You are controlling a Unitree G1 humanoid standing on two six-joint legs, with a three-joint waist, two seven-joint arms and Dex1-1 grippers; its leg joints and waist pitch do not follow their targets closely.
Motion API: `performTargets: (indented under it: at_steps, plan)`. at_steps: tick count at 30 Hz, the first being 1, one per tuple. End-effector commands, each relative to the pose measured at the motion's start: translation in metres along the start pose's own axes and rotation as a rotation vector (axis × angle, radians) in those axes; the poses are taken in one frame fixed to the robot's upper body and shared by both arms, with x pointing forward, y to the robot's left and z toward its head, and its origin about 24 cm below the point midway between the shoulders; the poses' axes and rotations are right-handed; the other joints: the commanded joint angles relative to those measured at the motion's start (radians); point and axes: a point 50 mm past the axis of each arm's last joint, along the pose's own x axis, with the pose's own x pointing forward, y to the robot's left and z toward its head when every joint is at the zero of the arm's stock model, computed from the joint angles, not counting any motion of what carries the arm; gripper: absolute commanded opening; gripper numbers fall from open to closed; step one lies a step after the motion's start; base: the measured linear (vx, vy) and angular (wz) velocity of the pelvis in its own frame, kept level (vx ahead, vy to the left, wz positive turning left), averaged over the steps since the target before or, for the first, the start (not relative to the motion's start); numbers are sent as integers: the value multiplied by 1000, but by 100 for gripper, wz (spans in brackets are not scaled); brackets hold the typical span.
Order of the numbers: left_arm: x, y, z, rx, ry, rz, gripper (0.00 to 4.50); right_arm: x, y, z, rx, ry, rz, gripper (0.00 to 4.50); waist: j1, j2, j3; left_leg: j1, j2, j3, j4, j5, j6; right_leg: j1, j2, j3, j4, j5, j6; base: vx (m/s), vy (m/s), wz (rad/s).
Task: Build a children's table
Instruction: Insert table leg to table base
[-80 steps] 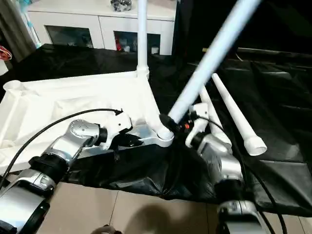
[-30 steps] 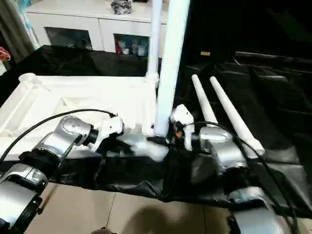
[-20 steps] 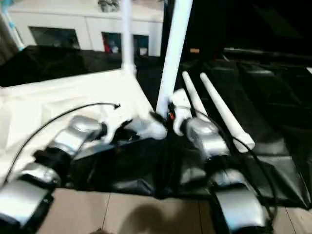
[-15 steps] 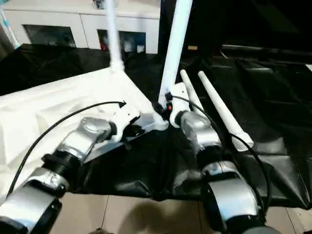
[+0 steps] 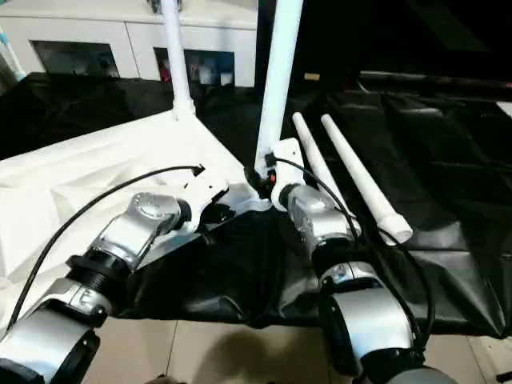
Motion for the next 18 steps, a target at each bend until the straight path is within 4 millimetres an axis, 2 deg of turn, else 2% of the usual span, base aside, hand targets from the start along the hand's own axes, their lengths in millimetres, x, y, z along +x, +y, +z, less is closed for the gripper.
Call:
performTargets:
  at_steps: [1, 4, 5, 7, 11, 12, 13, 14, 18]
  plan:
    - [-11, 5, 45, 116, -177, 21, 0, -3, 7, -37, 39, 140, 30, 307, 4, 9, -68, 10, 68, -35, -66, -161, 44, 56, -109, 68, -68, -178, -213, 0, 0, 0]
    - [-13, 5, 45, 124, -183, 8, 0, -3, 6, -29, 21, 112, 54, 313, 8, 10, -72, 8, 68, -34, -63, -128, 53, 58, -110, 68, -60, -125, -230, 0, 0, 0]
    - [-15, 5, 44, 132, -183, -9, 0, -3, 7, -25, 0, 100, 110, 313, 8, 8, -74, 5, 68, -35, -61, -111, 63, 61, -109, 67, -54, -97, -235, 0, 0, 0]
    - [-16, 5, 43, 137, -183, -21, 0, -4, 9, -22, -14, 94, 152, 313, 11, 10, -72, 3, 69, -33, -59, -102, 84, 61, -110, 66, -54, -85, -241, 0, 0, 0]
    - [-18, 5, 40, 155, -181, -52, 0, -9, 11, -22, -62, 104, 270, 313, 19, 9, -73, 4, 70, -31, -56, -86, 100, 60, -106, 65, -51, -68, -241, 0, 0, 0]
    - [-18, 5, 40, 155, -181, -52, 0, -9, 11, -22, -62, 104, 270, 313, 21, 11, -73, 5, 72, -31, -57, -87, 100, 57, -108, 66, -50, -70, -243, 0, 0, 0]
    - [-21, 6, 34, 180, -189, -113, 0, -19, 9, -27, -127, 126, 381, 313, 22, 9, -73, 6, 72, -30, -57, -90, 100, 57, -107, 65, -52, -76, -242, 0, 0, 0]
    - [-21, 6, 34, 180, -189, -113, 0, -19, 9, -27, -127, 126, 381, 313, 30, 8, -72, 5, 71, -29, -55, -93, 105, 59, -105, 64, -52, -81, -229, 0, 0, 0]
    - [-26, 4, 27, 208, -203, -224, 0, -27, 5, -28, -163, 127, 445, 313, 34, 10, -71, 6, 74, -30, -57, -109, 95, 55, -107, 65, -54, -113, -223, 0, 0, 0]
